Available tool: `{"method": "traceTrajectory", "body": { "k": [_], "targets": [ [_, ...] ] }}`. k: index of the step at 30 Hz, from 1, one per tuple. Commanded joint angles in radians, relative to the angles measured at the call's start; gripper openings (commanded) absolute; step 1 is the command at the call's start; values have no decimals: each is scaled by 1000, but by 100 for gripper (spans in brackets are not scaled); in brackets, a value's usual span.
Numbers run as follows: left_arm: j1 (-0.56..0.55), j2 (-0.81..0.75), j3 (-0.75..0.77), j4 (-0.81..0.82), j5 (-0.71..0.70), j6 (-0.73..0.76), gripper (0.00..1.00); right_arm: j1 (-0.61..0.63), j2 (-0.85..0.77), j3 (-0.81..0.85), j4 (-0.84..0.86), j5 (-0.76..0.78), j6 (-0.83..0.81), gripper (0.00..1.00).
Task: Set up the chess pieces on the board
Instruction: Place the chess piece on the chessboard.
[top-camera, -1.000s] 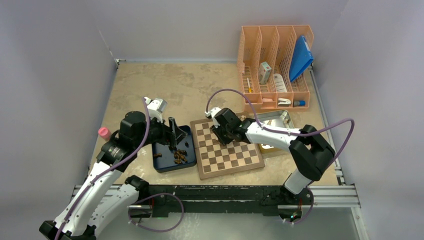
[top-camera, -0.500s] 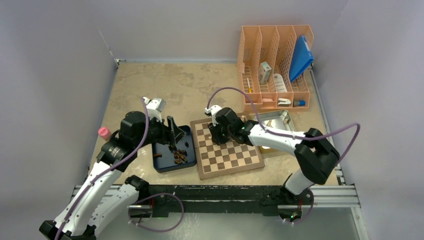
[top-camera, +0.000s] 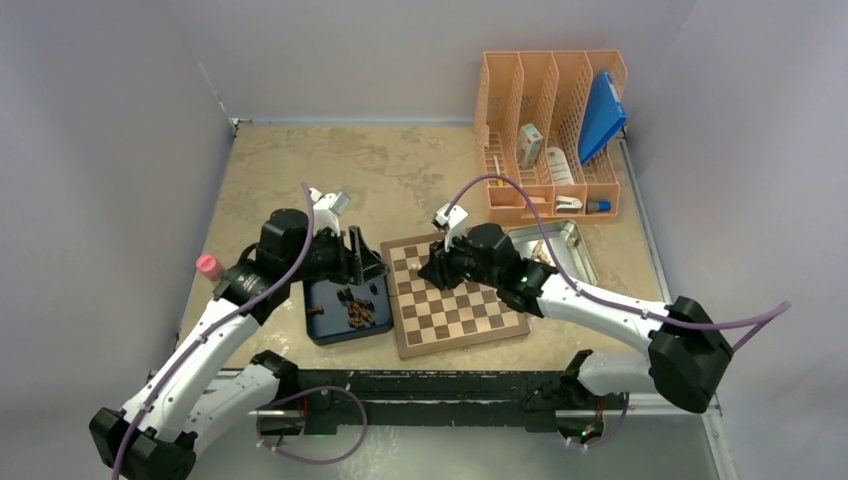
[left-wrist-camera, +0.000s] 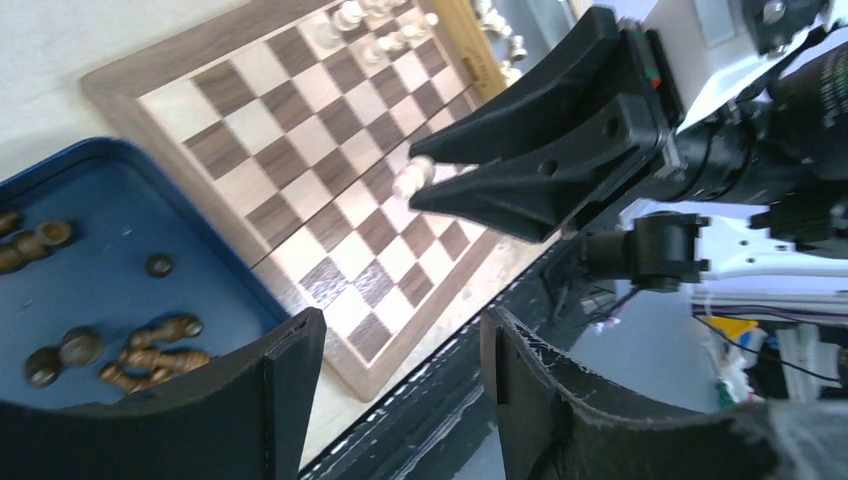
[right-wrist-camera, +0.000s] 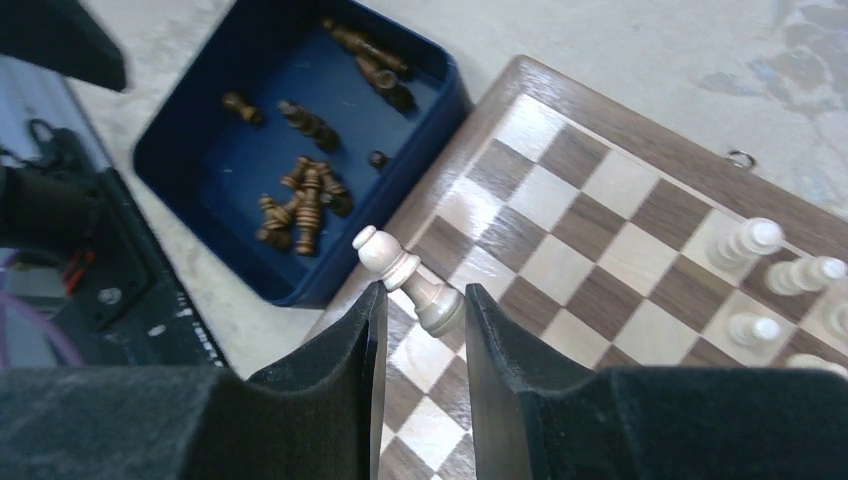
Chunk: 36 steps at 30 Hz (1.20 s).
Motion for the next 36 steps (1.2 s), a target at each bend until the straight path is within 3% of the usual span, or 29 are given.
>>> {"method": "traceTrajectory", "body": {
  "k": [1, 7, 23, 34, 36],
  "targets": [
    [-2, 45, 4, 176, 139, -83, 57, 8, -71, -51, 170, -99, 49, 14],
    [-4, 131, 20, 238, 197, -107, 44, 8, -144, -100, 224, -98, 64, 14],
    [-13, 302, 14, 411, 302, -165, 43, 8, -115, -43, 273, -87, 128, 16],
    [-20, 301, 2, 394, 291, -163, 19, 7, -95, -58, 330, -95, 175, 15],
    [-20, 307, 2, 394, 293, -155, 9, 8, -84, -56, 334, -90, 176, 15]
  ]
}}
